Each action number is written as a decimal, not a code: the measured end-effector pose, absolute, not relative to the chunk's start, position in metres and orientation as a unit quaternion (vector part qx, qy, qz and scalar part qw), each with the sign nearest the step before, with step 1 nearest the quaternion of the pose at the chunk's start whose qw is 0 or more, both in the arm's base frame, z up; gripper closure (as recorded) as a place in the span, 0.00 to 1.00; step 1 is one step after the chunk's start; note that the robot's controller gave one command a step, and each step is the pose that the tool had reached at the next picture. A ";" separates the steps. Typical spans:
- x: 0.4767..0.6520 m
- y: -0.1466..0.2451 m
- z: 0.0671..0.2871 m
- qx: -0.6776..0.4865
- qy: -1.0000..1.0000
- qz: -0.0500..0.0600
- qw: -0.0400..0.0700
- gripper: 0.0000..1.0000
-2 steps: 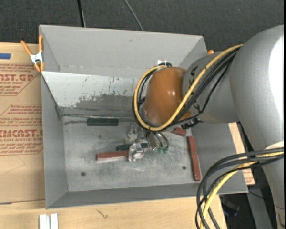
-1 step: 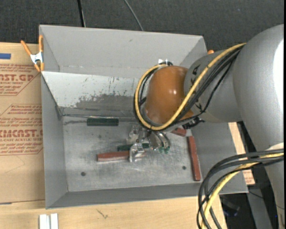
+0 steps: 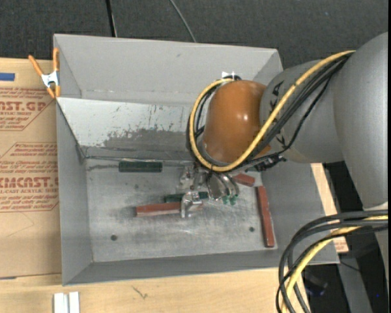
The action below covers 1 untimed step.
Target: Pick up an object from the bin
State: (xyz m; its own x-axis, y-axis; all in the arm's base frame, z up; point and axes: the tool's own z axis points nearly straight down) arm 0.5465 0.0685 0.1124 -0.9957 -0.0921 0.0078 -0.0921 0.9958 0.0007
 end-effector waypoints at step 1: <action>0.548 0.069 0.134 0.046 -0.999 0.000 0.001 1.00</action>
Offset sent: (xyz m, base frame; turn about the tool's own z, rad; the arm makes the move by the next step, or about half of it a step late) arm -0.0002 0.0001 0.0385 0.0000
